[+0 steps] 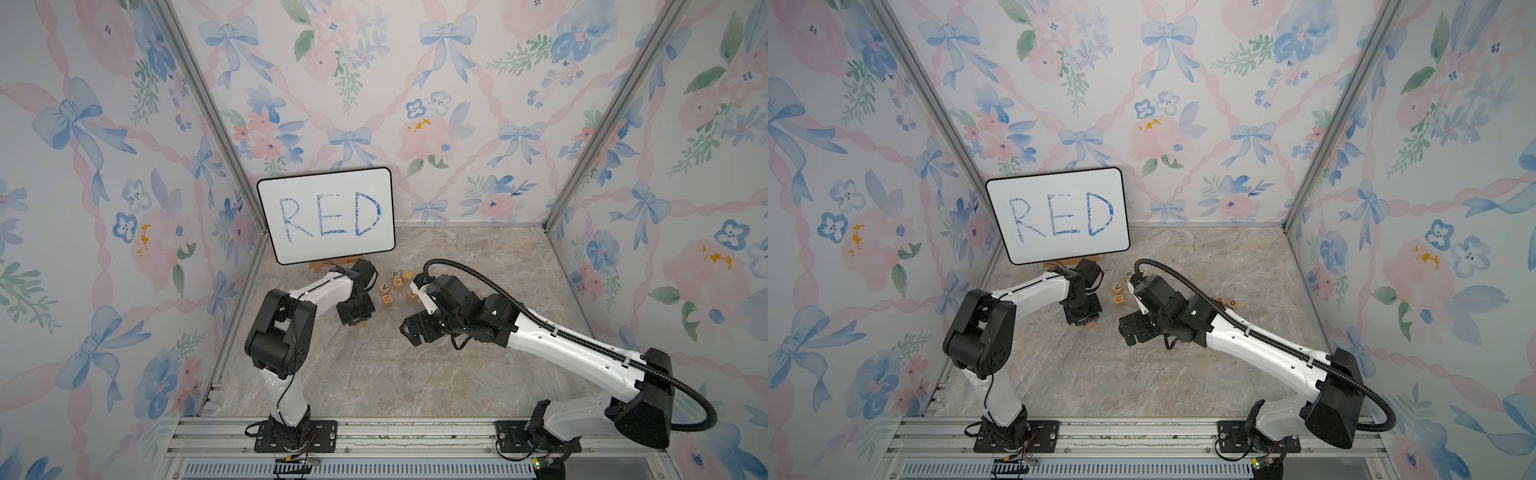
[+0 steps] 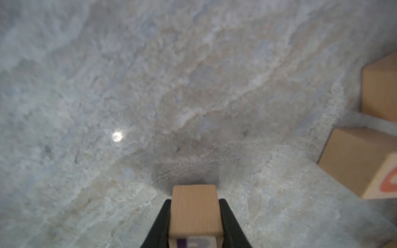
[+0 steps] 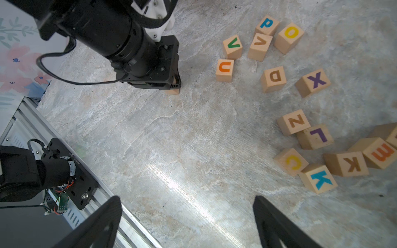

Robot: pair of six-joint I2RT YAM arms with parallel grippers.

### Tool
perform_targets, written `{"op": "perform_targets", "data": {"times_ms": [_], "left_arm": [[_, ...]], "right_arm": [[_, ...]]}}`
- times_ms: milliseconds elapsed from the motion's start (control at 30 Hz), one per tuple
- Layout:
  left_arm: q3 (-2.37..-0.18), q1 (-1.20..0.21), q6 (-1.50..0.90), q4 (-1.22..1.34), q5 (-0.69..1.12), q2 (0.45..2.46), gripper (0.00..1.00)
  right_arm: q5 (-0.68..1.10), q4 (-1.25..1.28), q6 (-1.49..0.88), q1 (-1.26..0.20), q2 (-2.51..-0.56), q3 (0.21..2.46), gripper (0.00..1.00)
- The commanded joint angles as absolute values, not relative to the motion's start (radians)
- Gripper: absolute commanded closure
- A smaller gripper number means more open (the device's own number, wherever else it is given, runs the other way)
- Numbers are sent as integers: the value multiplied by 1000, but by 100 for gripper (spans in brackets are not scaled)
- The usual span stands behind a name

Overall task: Assemble the uppercase word "red" with letter blocks
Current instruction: Pick up the letter block from the center of the board, then place the letter block at the center of the board.

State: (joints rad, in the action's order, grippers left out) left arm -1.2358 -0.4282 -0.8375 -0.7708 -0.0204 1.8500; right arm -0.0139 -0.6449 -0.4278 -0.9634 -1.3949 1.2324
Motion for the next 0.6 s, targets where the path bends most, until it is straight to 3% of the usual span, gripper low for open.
{"op": "perform_targets", "data": {"times_ms": [0,333,567], "left_arm": [[-1301,-447,-672,-890,-136,1882,75],[-1364,-454,-449,-906,-205,1929,76],[-1330,-451,-404,-903,-138,1954,75]], "right_arm": [[-8,-671,-412,-973,-1414,1258,3],[11,-694,-384,-973,-1440,1290,3],[14,-710,-373,-972,-1443,1296,3]]}}
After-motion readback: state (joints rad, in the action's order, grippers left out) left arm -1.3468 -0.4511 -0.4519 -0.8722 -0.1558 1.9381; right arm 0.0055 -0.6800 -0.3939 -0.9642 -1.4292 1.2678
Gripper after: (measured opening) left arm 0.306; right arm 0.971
